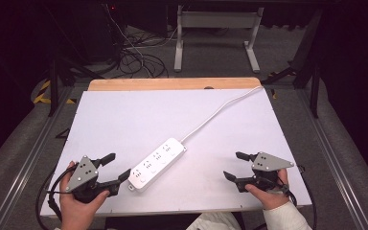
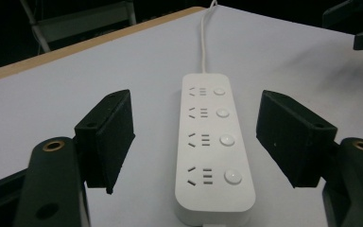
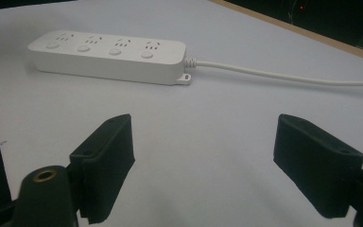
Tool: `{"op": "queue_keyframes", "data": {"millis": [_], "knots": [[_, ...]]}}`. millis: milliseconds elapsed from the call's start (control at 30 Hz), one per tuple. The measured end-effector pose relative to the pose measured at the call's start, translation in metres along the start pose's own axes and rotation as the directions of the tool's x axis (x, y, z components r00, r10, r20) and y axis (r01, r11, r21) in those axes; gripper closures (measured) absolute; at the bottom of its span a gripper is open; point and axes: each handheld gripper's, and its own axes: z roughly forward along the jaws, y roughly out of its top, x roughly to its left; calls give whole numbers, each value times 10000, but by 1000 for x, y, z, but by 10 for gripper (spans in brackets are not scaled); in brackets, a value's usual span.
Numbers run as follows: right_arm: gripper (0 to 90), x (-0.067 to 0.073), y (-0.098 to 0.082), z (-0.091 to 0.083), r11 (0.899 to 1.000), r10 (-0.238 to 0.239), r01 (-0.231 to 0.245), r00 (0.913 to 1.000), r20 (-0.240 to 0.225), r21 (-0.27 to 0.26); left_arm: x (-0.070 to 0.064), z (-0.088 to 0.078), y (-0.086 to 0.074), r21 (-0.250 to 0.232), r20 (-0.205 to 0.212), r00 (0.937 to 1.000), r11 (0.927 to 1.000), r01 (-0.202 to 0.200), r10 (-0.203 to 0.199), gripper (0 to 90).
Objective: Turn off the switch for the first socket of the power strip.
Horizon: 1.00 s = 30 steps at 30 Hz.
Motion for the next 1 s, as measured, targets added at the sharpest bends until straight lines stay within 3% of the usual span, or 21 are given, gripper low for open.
{"op": "queue_keyframes", "data": {"millis": [233, 567, 800, 1000], "knots": [[218, 1, 0, 2, 10000, 0, 0, 10000, -70, 28, -3, 8, 13, 124, 357, 9994, 9999, -50, 46, 300], [228, 0, -1, 1, 10000, -5, 6, 9999, -112, 39, -10, 32, 33, 370, 720, 9962, 9980, -518, 490, 327], [228, 0, -1, 1, 10000, 1, -1, 9999, -150, 16, -14, 48, 43, 793, 914, 9944, 9950, -613, 540, 348], [237, 1, -1, 2, 10000, 11, -11, 9995, -320, 9, -15, 60, 46, 983, 1114, 9921, 9928, -690, 580, 420]]}}
